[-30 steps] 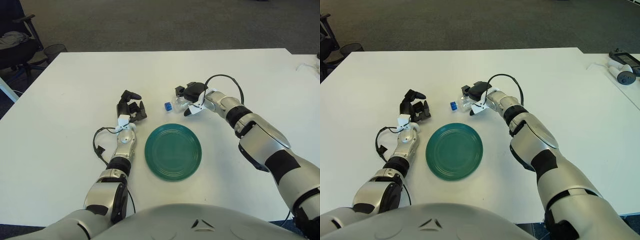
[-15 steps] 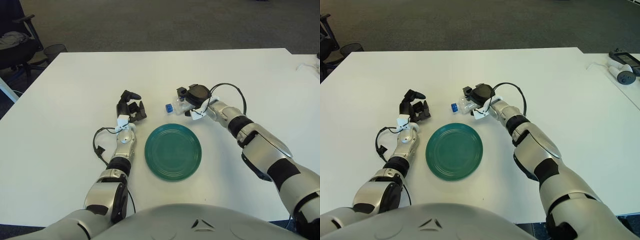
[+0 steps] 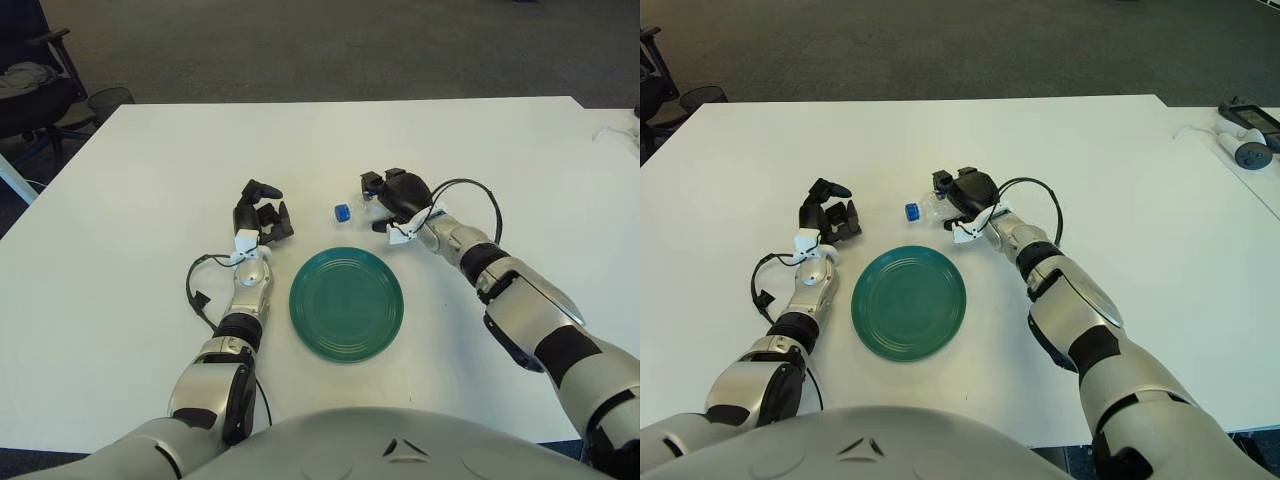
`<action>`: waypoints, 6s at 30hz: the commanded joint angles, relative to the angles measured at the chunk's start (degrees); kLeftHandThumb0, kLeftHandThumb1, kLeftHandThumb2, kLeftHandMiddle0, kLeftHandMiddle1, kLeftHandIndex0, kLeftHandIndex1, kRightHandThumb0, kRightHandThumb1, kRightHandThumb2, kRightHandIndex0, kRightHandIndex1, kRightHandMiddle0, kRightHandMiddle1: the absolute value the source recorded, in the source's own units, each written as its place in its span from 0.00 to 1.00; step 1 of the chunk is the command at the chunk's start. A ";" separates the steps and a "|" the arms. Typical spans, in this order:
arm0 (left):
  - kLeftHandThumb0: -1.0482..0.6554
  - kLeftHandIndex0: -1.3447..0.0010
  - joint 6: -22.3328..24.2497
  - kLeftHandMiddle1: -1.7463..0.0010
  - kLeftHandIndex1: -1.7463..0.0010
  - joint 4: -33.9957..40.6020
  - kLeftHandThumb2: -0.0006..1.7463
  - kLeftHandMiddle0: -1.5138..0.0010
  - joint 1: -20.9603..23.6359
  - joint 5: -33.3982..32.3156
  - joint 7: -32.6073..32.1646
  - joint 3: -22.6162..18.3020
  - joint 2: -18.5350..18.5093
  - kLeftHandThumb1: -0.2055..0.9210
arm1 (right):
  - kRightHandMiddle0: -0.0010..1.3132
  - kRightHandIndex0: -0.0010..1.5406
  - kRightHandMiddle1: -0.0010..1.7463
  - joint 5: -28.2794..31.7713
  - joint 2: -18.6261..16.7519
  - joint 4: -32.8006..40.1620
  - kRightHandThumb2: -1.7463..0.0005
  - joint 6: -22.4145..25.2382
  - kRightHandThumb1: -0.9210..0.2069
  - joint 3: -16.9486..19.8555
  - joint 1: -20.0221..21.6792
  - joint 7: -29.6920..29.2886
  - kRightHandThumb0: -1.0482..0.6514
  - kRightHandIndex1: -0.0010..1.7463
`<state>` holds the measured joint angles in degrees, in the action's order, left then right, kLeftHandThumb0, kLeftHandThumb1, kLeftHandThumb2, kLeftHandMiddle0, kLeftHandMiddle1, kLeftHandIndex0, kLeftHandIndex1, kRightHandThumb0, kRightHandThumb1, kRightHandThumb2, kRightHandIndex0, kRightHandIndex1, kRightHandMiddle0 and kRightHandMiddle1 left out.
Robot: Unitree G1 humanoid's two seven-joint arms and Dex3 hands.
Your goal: Put the bottle into the plate.
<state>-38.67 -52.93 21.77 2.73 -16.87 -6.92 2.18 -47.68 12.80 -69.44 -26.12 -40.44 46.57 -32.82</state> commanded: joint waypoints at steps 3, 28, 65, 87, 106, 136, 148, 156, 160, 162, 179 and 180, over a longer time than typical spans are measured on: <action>0.33 0.52 2.14 0.00 0.00 -1.91 0.79 0.23 -1.79 0.51 -0.28 0.26 -0.10 0.42 | 0.53 0.79 1.00 2.04 0.63 -0.51 0.17 -2.17 0.64 1.98 -2.02 0.71 0.32 1.00; 0.32 0.48 4.90 0.00 0.00 -0.13 0.83 0.21 -2.26 1.57 -1.82 0.86 -0.12 0.37 | 0.48 0.77 1.00 12.66 7.59 48.26 0.23 -2.27 0.56 17.84 -10.64 13.86 0.34 1.00; 0.32 0.50 6.22 0.00 0.00 0.41 0.81 0.20 -2.04 4.88 -4.75 2.18 -1.18 0.40 | 0.42 0.71 1.00 15.58 10.54 79.38 0.30 -10.21 0.48 17.75 -26.06 41.06 0.36 1.00; 0.33 0.52 2.72 0.00 0.00 -2.79 0.79 0.24 -0.70 -0.40 0.26 0.14 -0.30 0.41 | 0.44 0.74 1.00 5.03 11.41 73.45 0.27 -15.47 0.51 15.68 -25.16 41.22 0.35 1.00; 0.34 0.54 0.92 0.00 0.00 -3.94 0.77 0.25 -0.63 -0.63 0.88 -0.18 -0.40 0.44 | 0.50 0.76 1.00 -5.55 11.60 68.35 0.20 -16.86 0.60 12.89 -25.23 34.00 0.33 1.00; 0.34 0.53 0.05 0.00 0.00 -4.74 0.77 0.24 -0.37 -0.64 1.27 -0.47 -0.52 0.44 | 0.52 0.76 1.00 -4.75 12.58 68.98 0.18 -15.80 0.62 11.11 -24.97 39.13 0.32 1.00; 0.33 0.53 -0.03 0.00 0.00 -4.66 0.78 0.24 -0.35 0.46 0.12 -0.07 -0.70 0.43 | 0.47 0.45 0.83 -4.39 12.28 68.61 0.29 -17.52 0.54 10.51 -24.27 39.26 0.57 1.00; 0.33 0.53 0.51 0.00 0.00 -4.68 0.78 0.23 -0.15 1.83 -1.45 0.58 -1.00 0.43 | 0.22 0.16 0.81 -2.88 12.68 69.37 0.73 -18.83 0.11 11.36 -24.73 38.75 0.39 0.81; 0.33 0.53 1.45 0.00 0.00 -4.19 0.78 0.22 -0.26 3.49 -3.30 1.24 -1.40 0.43 | 0.08 0.10 0.69 -1.86 12.94 69.61 0.79 -18.86 0.07 11.50 -24.78 39.87 0.23 0.60; 0.33 0.53 1.89 0.00 0.00 -3.99 0.78 0.22 -0.31 3.95 -3.93 1.42 -1.46 0.43 | 0.03 0.10 0.63 -1.44 13.10 69.94 0.81 -18.63 0.03 11.59 -24.97 40.42 0.19 0.43; 0.33 0.52 7.85 0.00 0.00 -1.45 0.78 0.19 -0.26 4.36 -7.66 1.34 -0.32 0.42 | 0.00 0.01 0.03 -5.92 15.02 69.93 0.53 -19.21 0.00 11.22 -26.45 37.55 0.10 0.01; 0.33 0.52 8.10 0.00 0.00 -1.10 0.78 0.19 -0.37 4.24 -7.38 1.37 -0.29 0.42 | 0.00 0.00 0.02 -6.27 15.10 69.42 0.53 -19.80 0.00 11.15 -26.16 36.64 0.09 0.00</action>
<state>-33.82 -53.20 23.33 7.10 -23.99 -5.46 2.09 -52.52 26.92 0.85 -44.66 -29.48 20.37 6.22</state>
